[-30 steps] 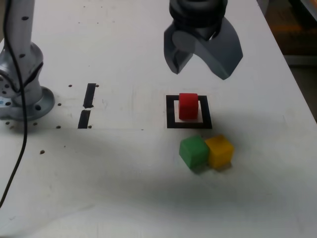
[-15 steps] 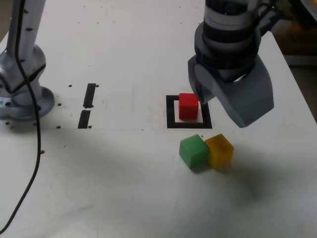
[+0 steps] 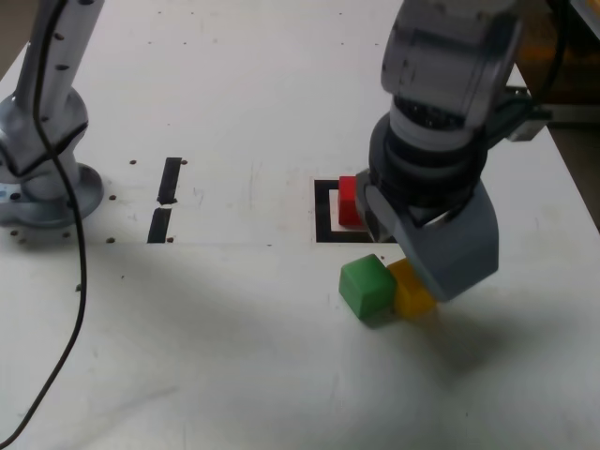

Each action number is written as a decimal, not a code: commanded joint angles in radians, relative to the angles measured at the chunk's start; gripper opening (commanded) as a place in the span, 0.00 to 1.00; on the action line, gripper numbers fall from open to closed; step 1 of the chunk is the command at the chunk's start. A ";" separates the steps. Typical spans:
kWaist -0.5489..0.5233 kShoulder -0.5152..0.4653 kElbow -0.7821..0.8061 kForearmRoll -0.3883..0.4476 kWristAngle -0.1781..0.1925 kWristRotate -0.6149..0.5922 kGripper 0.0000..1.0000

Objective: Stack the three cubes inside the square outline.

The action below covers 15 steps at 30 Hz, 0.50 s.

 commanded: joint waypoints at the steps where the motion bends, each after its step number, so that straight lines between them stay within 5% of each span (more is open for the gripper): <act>1: -0.001 0.017 0.008 -0.021 0.000 -0.003 0.93; 11: -0.001 0.061 0.049 -0.099 -0.012 -0.011 0.91; 15: 0.000 0.059 0.061 -0.121 -0.011 -0.018 0.83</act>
